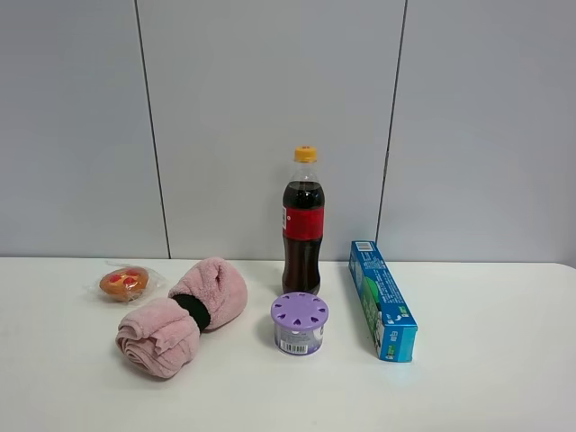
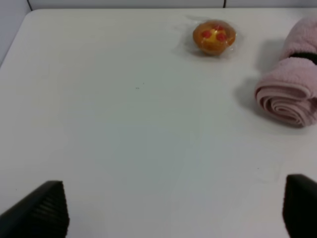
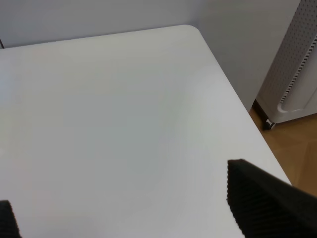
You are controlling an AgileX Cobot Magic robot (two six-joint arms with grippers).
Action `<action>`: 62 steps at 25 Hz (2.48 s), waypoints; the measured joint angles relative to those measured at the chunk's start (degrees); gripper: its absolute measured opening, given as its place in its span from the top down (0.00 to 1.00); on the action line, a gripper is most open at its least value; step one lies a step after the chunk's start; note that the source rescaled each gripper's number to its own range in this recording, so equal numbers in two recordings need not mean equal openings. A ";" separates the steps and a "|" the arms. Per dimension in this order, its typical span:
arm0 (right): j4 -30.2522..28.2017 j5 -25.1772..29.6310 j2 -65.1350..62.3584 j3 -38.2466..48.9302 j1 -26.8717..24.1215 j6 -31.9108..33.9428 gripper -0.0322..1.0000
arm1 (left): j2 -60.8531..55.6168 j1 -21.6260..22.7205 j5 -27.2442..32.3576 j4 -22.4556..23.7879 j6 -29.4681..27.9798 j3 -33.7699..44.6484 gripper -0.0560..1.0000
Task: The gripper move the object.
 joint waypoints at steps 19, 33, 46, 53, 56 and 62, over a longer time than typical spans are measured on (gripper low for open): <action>-3.23 9.47 -3.80 0.56 0.00 1.43 0.17 | 0.00 0.00 0.00 0.00 0.00 0.00 0.00; -2.79 9.20 -8.63 0.56 0.00 1.89 0.20 | 0.00 0.00 0.00 0.00 0.00 0.00 0.00; -2.84 9.20 -8.63 0.56 0.00 2.01 0.21 | 0.00 0.00 0.00 0.00 0.00 0.00 0.00; -2.84 9.20 -8.63 0.56 0.00 2.01 0.21 | 0.00 0.00 0.00 0.00 0.00 0.00 0.00; -2.84 9.20 -8.63 0.56 0.00 2.01 0.21 | 0.00 0.00 0.00 0.00 0.00 0.00 0.00; -2.84 9.20 -8.63 0.56 0.00 2.01 0.21 | 0.00 0.00 0.00 0.00 0.00 0.00 0.00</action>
